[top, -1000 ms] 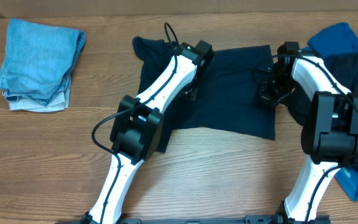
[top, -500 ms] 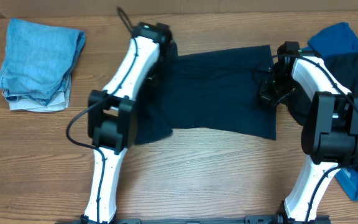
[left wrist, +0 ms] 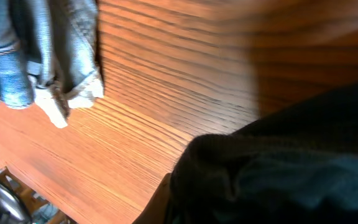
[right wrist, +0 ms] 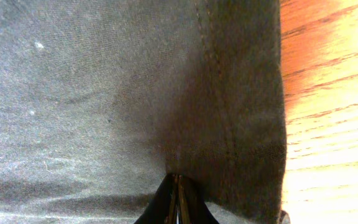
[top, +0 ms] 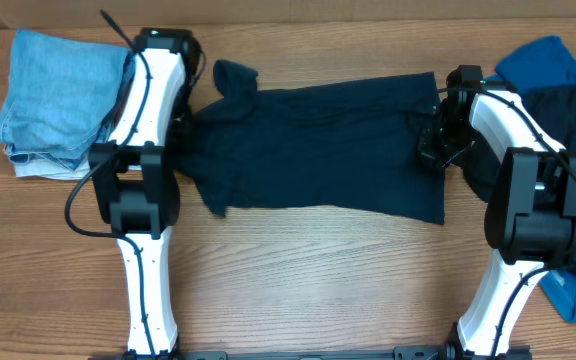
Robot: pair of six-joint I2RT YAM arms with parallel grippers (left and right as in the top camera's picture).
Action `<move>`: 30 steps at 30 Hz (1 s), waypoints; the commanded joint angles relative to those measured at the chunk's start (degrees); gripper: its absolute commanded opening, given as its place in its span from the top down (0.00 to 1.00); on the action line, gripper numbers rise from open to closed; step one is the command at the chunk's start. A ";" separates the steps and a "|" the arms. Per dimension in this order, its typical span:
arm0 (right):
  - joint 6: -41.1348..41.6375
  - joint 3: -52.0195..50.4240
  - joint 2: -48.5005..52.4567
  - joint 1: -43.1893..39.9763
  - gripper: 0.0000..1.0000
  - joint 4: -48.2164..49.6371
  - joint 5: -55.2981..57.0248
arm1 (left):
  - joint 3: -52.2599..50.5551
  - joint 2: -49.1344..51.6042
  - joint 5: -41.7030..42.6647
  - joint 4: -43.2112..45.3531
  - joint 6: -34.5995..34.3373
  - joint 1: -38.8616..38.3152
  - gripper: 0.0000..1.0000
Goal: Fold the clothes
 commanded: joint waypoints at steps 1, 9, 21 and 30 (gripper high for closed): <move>0.26 -0.79 -1.03 0.04 0.96 0.85 1.70 | 1.20 0.39 -1.75 -0.17 -1.42 2.62 0.90; 0.26 -0.79 -1.03 0.04 0.96 1.03 1.70 | -0.17 0.39 -2.27 -0.17 -0.35 5.75 0.36; 0.24 -0.79 -1.03 0.04 0.90 2.32 1.68 | 13.31 -7.78 14.78 -4.46 -2.58 2.86 0.37; 0.04 -0.79 -1.03 0.04 0.87 3.19 1.68 | 3.58 -8.63 18.43 -4.46 -4.57 -5.27 0.37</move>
